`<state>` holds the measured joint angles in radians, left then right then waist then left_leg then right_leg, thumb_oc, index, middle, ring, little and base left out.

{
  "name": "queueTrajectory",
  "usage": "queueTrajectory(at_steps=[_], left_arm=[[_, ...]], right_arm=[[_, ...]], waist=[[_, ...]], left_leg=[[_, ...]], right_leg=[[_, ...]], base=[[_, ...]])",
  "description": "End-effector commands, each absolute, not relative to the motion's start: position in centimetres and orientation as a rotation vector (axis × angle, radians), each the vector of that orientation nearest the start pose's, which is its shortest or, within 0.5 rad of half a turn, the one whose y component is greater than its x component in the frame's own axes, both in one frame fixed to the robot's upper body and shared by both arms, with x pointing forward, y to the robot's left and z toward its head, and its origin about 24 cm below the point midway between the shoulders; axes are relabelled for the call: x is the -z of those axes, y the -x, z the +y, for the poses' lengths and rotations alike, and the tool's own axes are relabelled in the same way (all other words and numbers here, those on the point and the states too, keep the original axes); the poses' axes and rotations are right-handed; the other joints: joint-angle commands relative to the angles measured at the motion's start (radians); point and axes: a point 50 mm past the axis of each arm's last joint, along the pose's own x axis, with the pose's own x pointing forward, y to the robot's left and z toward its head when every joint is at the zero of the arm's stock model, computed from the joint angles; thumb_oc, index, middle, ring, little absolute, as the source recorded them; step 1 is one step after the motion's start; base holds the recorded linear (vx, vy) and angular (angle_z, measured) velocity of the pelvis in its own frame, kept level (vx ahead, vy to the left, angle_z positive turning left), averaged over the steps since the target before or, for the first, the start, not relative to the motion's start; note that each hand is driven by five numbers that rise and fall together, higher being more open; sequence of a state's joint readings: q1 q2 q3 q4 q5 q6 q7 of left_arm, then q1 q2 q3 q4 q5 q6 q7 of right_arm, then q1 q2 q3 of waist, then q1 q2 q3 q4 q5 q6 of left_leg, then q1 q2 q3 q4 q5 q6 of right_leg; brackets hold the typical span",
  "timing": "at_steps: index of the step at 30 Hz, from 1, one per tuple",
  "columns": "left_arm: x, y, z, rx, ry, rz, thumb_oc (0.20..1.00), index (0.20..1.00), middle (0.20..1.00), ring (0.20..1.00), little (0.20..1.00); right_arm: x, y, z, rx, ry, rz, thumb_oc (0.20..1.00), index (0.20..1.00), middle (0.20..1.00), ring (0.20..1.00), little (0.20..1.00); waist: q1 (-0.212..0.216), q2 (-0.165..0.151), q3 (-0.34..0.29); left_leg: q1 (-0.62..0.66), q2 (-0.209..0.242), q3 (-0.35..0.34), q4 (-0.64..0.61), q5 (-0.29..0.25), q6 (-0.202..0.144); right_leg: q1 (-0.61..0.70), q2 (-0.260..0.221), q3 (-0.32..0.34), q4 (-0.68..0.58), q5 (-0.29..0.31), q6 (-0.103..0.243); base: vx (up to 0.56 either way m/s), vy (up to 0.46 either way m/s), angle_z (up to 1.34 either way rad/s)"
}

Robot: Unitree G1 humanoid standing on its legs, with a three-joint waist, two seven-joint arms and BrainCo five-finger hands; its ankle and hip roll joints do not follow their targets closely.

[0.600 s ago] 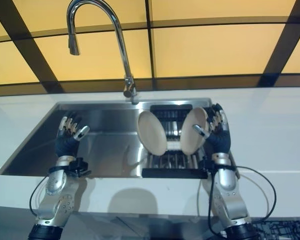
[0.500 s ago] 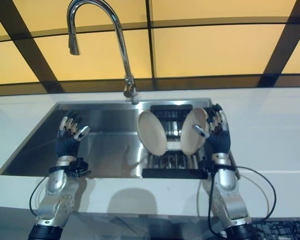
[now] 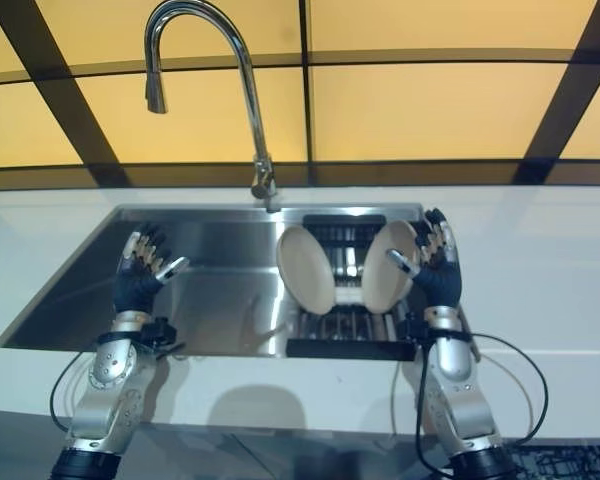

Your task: Pick up plates and place into dishwasher.

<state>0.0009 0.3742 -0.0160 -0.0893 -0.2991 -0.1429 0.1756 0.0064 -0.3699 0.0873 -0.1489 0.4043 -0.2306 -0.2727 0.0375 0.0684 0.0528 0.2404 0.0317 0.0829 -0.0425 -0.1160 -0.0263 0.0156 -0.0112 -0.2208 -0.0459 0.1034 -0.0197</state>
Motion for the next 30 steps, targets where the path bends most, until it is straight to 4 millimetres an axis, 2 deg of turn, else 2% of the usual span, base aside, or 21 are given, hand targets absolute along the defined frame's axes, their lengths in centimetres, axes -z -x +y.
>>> queueTrajectory(at_steps=[1, 9, 15, 19, 27, 30], left_arm=[[-11.0, -25.8, 23.9, -0.142, -0.259, -0.312, 1.0, 1.0, 1.0, 1.0, 1.0], [-13.2, -26.5, 25.6, -0.136, -0.599, -0.397, 1.0, 1.0, 1.0, 1.0, 1.0], [-14.7, -27.5, 25.7, -0.143, -0.792, -0.481, 1.0, 1.0, 1.0, 1.0, 1.0], [-15.9, -27.6, 26.0, -0.151, -0.994, -0.56, 1.0, 1.0, 1.0, 1.0, 1.0], [-17.3, -28.0, 26.8, -0.119, -1.296, -0.653, 1.0, 1.0, 1.0, 1.0, 1.0], [-17.2, -28.1, 27.0, -0.087, -1.396, -0.656, 1.0, 1.0, 1.0, 1.0, 1.0]], right_arm=[[-11.8, -25.1, -20.2, 0.144, -0.099, -0.398, 1.0, 1.0, 1.0, 1.0, 1.0], [-11.8, -25.2, -20.7, 0.135, -0.079, -0.385, 1.0, 1.0, 1.0, 1.0, 1.0], [-12.2, -25.4, -21.0, 0.143, -0.065, -0.404, 1.0, 1.0, 1.0, 1.0, 1.0], [-12.5, -25.3, -21.6, 0.156, -0.055, -0.414, 1.0, 1.0, 1.0, 1.0, 1.0], [-12.9, -25.1, -22.9, 0.183, -0.033, -0.421, 1.0, 1.0, 1.0, 1.0, 1.0], [-12.9, -25.0, -23.3, 0.185, -0.023, -0.415, 1.0, 1.0, 1.0, 1.0, 1.0]], waist=[[-0.027, -0.045, -0.046], [-0.052, -0.032, -0.054], [-0.072, -0.022, -0.062], [-0.088, -0.017, -0.064], [-0.121, -0.006, -0.063], [-0.134, 0.0, -0.059]], left_leg=[[-0.083, -0.027, 0.055, -0.035, 0.037, 0.021], [-0.084, -0.026, 0.075, -0.04, 0.04, 0.019], [-0.085, -0.027, 0.09, -0.043, 0.041, 0.019], [-0.084, -0.028, 0.104, -0.044, 0.04, 0.019], [-0.08, -0.028, 0.134, -0.045, 0.037, 0.019], [-0.079, -0.028, 0.145, -0.045, 0.038, 0.02]], right_leg=[[0.115, -0.082, 0.031, -0.04, -0.128, 0.108], [0.106, -0.08, 0.051, -0.041, -0.127, 0.11], [0.097, -0.078, 0.065, -0.041, -0.124, 0.114], [0.09, -0.075, 0.078, -0.041, -0.122, 0.117], [0.081, -0.07, 0.101, -0.041, -0.117, 0.12], [0.075, -0.068, 0.111, -0.041, -0.112, 0.122]], base=[[0.0, 0.0, 0.0], [0.0, 0.007, -0.05], [0.0, 0.006, -0.04], [0.0, -0.001, -0.13], [0.02, 0.002, -0.08], [0.04, 0.002, -0.16]])
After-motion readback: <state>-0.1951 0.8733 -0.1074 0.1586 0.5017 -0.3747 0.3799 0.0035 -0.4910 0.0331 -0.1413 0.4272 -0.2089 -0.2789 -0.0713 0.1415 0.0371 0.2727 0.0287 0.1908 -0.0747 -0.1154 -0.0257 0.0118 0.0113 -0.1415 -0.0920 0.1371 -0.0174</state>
